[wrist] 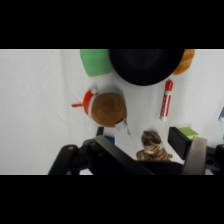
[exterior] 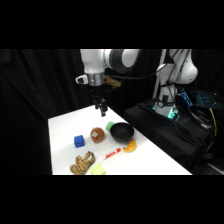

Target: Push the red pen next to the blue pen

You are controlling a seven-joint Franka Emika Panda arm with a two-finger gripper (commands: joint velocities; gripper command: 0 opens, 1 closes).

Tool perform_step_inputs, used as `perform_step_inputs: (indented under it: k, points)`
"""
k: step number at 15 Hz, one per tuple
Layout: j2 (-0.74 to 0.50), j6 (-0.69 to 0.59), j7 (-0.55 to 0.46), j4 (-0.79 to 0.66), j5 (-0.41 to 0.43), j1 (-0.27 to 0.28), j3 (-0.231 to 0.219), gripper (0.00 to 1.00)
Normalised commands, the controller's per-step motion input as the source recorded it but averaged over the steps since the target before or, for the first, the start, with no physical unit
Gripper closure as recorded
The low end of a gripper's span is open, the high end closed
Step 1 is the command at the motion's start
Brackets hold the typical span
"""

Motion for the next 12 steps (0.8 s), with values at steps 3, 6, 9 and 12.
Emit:
perform_step_inputs:
  k: [3, 6, 9, 12]
  points:
    - [0.08, 0.11, 0.0, 0.0, -0.009, -0.02, 0.016, 0.0]
    - [0.13, 0.23, -0.01, -0.02, 0.033, -0.027, 0.021, 0.0]
    - [0.11, 0.27, 0.0, -0.05, 0.081, -0.024, 0.038, 0.0]
    - [0.19, 0.35, 0.02, -0.09, 0.13, -0.008, 0.067, 0.0]
